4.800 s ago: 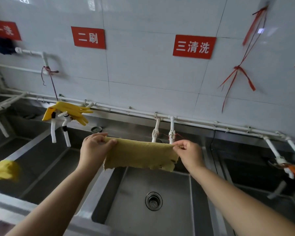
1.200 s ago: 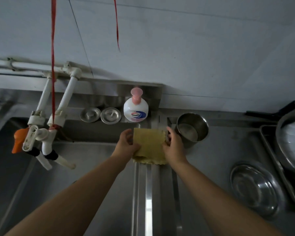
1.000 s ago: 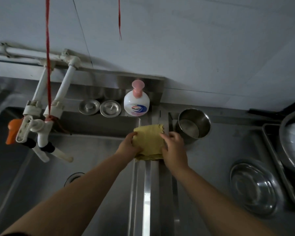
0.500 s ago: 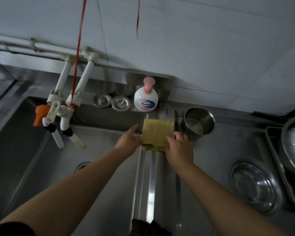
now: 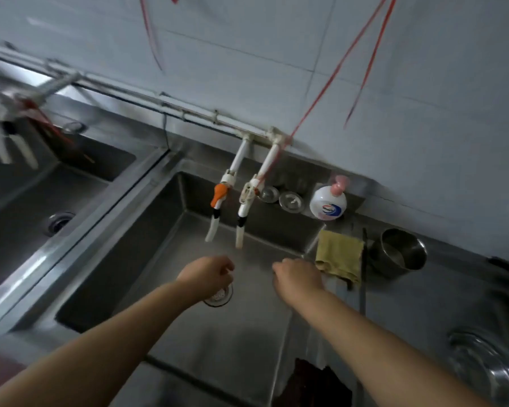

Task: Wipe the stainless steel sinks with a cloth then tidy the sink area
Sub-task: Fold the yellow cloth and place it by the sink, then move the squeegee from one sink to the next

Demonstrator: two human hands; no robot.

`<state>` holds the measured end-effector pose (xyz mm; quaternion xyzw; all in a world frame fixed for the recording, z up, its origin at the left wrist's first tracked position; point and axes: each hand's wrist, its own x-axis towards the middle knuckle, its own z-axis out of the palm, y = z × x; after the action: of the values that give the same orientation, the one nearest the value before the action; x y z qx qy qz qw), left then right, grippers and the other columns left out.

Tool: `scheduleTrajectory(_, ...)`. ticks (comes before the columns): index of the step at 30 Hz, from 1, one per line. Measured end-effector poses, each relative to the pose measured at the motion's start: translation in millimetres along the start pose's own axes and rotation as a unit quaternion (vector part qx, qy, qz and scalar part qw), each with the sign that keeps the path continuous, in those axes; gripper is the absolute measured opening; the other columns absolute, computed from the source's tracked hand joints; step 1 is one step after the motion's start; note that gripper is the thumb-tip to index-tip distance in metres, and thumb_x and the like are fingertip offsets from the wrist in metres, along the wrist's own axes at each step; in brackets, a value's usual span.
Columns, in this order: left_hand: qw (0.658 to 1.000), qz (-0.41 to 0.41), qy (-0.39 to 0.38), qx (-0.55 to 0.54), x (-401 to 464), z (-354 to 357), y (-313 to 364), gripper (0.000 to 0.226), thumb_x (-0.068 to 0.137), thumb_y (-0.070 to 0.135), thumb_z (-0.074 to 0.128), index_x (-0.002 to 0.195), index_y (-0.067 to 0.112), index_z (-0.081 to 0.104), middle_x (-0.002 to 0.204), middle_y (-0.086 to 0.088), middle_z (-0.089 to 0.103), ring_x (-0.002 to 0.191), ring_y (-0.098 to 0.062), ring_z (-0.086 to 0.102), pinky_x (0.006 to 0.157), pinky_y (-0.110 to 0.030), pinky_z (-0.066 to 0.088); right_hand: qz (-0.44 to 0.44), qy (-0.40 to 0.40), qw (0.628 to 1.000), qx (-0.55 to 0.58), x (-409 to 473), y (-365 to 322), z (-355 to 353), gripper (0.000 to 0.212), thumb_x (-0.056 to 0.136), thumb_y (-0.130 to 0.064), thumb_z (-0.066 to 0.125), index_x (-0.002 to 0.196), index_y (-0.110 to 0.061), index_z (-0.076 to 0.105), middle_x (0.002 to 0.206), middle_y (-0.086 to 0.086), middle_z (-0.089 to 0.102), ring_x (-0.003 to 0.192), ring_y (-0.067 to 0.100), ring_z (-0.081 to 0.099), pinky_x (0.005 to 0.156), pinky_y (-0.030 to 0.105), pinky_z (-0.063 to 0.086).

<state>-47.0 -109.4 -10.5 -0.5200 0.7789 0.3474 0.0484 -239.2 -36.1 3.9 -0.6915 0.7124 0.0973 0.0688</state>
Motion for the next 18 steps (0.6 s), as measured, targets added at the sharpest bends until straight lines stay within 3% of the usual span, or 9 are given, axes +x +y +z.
scheduleTrajectory(5, 0.992, -0.012, 0.075, 0.103, -68.1, -56.2, -102.8, 0.034, 0.092, 0.035, 0.048, 0.126, 0.028, 0.053, 0.12, 0.004, 0.06, 0.11, -0.017, 0.056, 0.091, -0.031, 0.046, -0.049, -0.023, 0.998, -0.042, 18.8, -117.1, -20.5, 0.023, 0.09, -0.013, 0.044, 0.108, -0.015, 0.059, 0.112, 0.01, 0.06, 0.105, 0.031, 0.056, 0.077, 0.035, 0.042)
scheduleTrajectory(10, 0.958, -0.031, 0.141, 0.248, -142.3, -114.3, -225.9, 0.028, 0.094, 0.031, 0.043, 0.118, 0.025, 0.056, 0.117, 0.0, 0.061, 0.109, -0.02, 0.055, 0.094, -0.033, 0.038, -0.081, -0.044, 0.994, -0.062, 41.9, -253.1, -34.6, 0.021, 0.092, -0.018, 0.042, 0.105, -0.016, 0.059, 0.112, 0.008, 0.061, 0.104, 0.031, 0.057, 0.073, 0.034, 0.041)
scheduleTrajectory(18, 0.933, -0.135, 0.196, 0.271, -257.7, -188.4, -405.9, 0.029, 0.093, 0.028, 0.044, 0.118, 0.025, 0.057, 0.121, 0.004, 0.059, 0.115, -0.019, 0.053, 0.095, -0.032, 0.038, -0.148, -0.037, 0.988, -0.037, 78.0, -451.9, -56.8, 0.02, 0.092, -0.023, 0.038, 0.093, -0.016, 0.057, 0.104, 0.009, 0.063, 0.091, 0.029, 0.059, 0.065, 0.031, 0.039)
